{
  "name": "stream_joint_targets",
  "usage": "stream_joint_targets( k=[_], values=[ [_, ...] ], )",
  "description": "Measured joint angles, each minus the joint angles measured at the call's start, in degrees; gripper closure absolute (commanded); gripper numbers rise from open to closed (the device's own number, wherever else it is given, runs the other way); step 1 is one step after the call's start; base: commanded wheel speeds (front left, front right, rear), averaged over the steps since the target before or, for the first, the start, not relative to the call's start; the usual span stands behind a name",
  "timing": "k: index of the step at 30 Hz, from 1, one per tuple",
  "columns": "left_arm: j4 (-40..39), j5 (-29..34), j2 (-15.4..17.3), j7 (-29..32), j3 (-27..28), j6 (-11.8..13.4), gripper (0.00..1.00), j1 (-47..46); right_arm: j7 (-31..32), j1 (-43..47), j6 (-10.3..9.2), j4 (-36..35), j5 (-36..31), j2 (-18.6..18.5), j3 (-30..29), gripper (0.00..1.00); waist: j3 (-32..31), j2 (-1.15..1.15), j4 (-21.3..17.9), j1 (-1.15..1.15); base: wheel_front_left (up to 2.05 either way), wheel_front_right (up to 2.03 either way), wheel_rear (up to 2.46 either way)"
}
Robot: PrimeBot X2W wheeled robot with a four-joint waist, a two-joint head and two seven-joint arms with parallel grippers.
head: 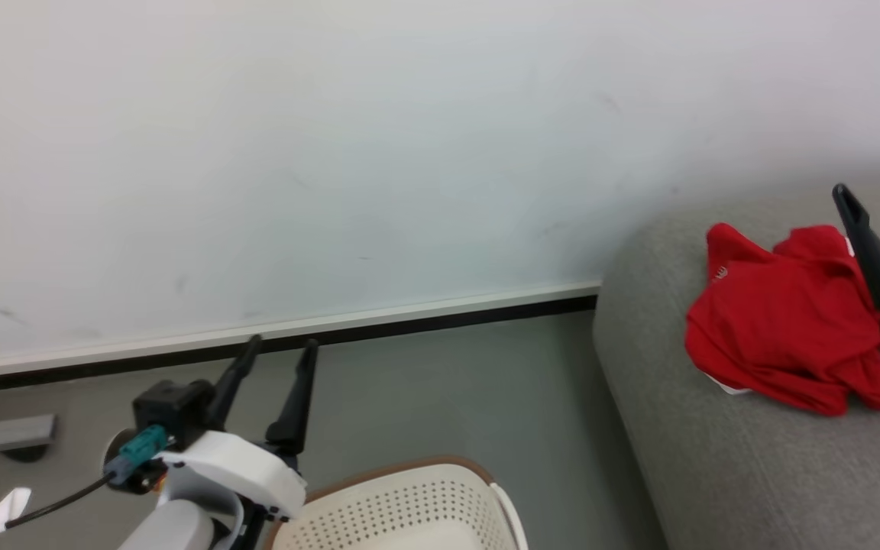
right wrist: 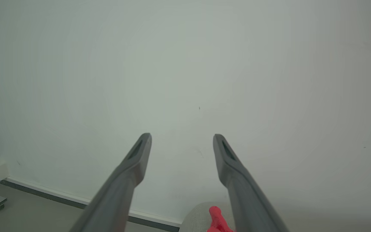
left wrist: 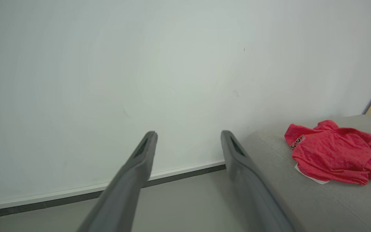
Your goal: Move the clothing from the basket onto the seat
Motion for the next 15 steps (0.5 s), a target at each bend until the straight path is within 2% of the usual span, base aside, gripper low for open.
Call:
stream_joint_targets(
  k=[7,15],
  values=[
    [0.16,1.74,-0.03,0.00,4.10,1.63,0.00,4.29,-1.75,10.21,0.00,-1.77,-5.27,6.04,-9.35,0.00,-1.91,0.00,5.84,0.00,0.00,0.00,0.00],
    [0.44,3.80,-0.91,0.00,9.50,0.85,0.00,9.54,-2.01,24.16,0.00,-6.79,-17.36,16.06,-21.27,0.00,-3.77,0.00,10.73,0.00,0.00,0.00,0.00]
  ],
)
